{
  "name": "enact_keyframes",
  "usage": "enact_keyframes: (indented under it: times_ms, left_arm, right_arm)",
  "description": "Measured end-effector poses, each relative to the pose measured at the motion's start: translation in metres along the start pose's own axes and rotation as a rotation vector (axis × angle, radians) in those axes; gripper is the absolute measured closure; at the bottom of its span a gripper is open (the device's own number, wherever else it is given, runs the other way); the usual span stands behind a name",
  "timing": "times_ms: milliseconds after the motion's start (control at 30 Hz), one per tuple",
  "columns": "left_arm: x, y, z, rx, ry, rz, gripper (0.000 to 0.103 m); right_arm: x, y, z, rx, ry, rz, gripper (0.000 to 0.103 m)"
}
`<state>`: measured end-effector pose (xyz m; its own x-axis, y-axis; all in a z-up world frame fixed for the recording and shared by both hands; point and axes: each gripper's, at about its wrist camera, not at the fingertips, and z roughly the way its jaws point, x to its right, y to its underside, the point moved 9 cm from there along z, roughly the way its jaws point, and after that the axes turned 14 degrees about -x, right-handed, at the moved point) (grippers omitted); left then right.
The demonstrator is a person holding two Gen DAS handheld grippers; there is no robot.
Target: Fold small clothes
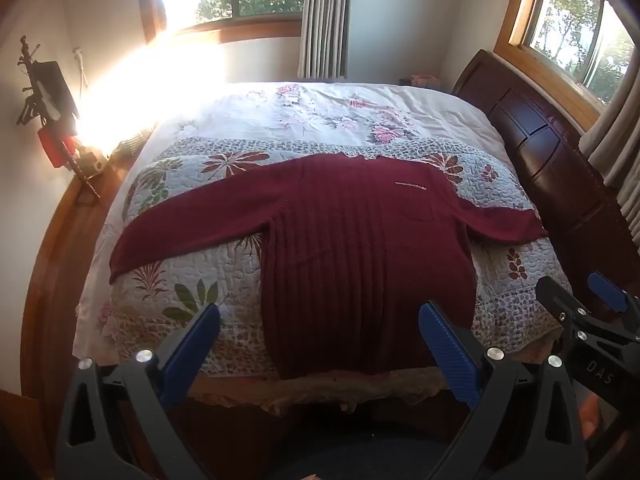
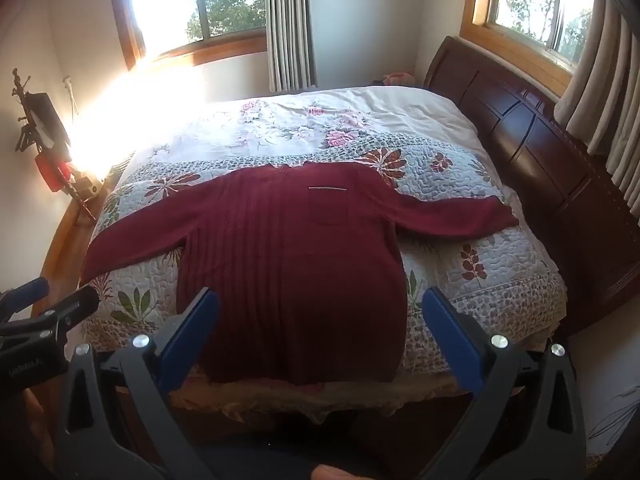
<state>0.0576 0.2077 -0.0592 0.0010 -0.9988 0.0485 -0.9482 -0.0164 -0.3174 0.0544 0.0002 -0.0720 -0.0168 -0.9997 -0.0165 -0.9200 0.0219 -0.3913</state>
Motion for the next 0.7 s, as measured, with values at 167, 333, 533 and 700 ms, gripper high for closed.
enact_keyframes:
  times_ms: [167,333,533,700]
  left_arm:
    - [0.0015,0.0003,0.0003,-0.007,0.000,0.002,0.004]
    - [0.0015,-0.0005,-0.0006,-0.003,0.000,-0.001,0.004]
    - [0.0022,-0.0008,-0.0009,-0.006,-0.002,0.000,0.004]
    - [-0.0010,-0.0048,0.0010,-0.005,-0.003,-0.001,0.004]
  right_arm:
    - [-0.0003,0.0001,-0.0005,-0.001,-0.006,0.001,0.003]
    - [0.0006,-0.0002,0.0016,0.000,-0.005,0.002,0.003]
    - [0.0003,0.0006,0.0035,-0.004,-0.008,0.000,0.003]
    - [0.0020,0.0010,0.0032,-0.005,-0.010,0.001,0.003]
